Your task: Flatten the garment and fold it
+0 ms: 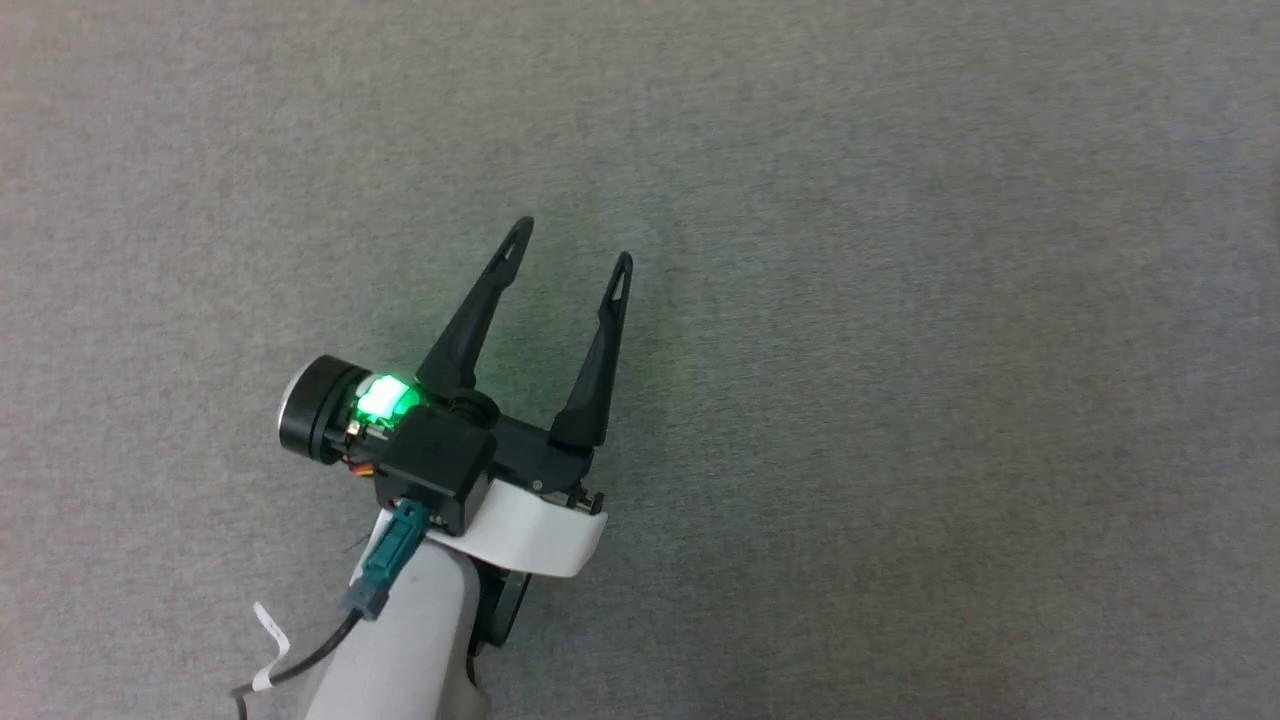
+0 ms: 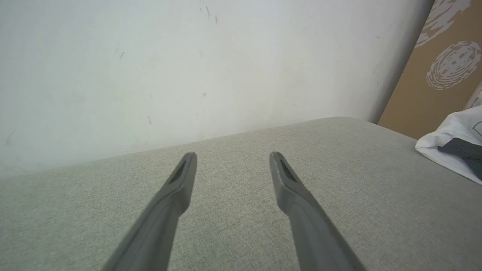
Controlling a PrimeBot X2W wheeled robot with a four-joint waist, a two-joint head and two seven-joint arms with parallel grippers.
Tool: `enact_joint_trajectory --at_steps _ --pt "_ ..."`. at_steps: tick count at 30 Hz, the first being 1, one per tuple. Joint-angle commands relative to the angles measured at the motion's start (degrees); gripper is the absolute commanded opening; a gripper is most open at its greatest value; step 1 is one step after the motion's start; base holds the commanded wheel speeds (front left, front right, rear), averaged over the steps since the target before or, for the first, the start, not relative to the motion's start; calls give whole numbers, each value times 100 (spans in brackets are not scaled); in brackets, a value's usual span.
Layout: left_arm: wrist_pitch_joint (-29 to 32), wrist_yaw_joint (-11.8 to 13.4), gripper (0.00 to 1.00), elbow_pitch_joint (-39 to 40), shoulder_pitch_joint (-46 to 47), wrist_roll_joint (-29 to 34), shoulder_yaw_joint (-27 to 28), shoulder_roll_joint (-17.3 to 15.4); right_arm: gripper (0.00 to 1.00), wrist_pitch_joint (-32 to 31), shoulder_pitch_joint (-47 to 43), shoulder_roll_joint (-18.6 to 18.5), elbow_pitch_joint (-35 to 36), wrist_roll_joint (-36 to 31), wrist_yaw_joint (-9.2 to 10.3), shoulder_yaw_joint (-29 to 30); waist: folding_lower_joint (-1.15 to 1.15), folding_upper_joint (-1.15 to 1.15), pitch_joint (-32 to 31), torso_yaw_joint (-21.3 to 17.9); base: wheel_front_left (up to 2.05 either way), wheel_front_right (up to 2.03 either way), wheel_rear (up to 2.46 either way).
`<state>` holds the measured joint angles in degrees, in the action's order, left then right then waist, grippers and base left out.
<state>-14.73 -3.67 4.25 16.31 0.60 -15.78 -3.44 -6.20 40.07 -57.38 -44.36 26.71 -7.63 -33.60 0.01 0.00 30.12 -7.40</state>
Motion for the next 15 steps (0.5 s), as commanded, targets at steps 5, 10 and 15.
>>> enact_joint_trajectory --at_steps 5,10,15 --pt "-27 67 100 16 93 -20 -25 -47 0 223 198 167 -546 -112 14 115 -1 0 111 166 0 0 0" --pt "-27 105 100 -92 47 -73 -24 -59 100 267 255 354 -931 -116 14 143 -1 0 -98 147 0 0 0" --pt "-27 155 100 -224 -125 -158 42 -83 100 391 466 443 -1020 -356 14 3 -1 0 -626 51 0 0 0"
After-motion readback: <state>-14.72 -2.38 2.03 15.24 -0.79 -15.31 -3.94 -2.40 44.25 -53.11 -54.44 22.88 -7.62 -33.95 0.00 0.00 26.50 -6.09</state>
